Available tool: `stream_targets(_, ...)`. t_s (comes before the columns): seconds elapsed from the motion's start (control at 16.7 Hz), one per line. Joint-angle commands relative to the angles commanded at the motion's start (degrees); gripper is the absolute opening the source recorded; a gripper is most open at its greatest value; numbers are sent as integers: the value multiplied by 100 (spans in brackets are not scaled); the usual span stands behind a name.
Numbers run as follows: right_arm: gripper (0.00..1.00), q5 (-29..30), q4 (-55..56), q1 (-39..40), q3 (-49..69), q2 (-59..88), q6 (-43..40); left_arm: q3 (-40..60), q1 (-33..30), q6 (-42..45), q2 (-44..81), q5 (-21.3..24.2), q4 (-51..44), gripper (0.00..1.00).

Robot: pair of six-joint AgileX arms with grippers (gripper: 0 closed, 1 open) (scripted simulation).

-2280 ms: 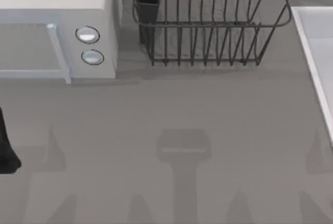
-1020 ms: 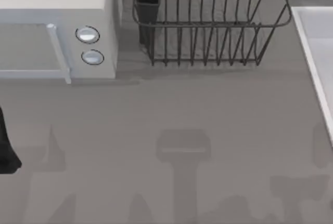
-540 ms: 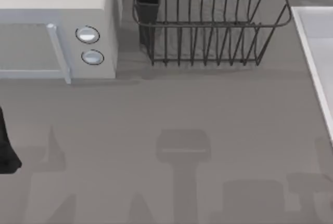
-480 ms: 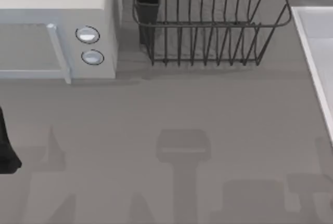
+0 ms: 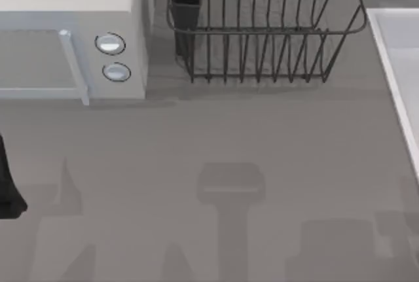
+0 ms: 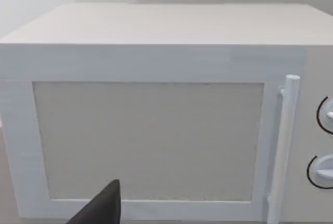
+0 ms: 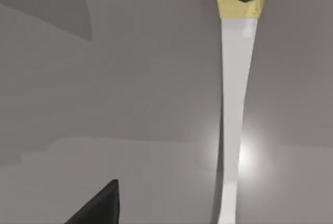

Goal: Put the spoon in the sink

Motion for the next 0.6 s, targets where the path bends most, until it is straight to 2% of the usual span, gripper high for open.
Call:
stream_targets(0.36,100,-2,1840,14,-959,840,30,0,0,0,0,0,0,100)
stream_targets(0.6,100,-2,2148,17,-1144,998,35,0,0,0,0,0,0,100)
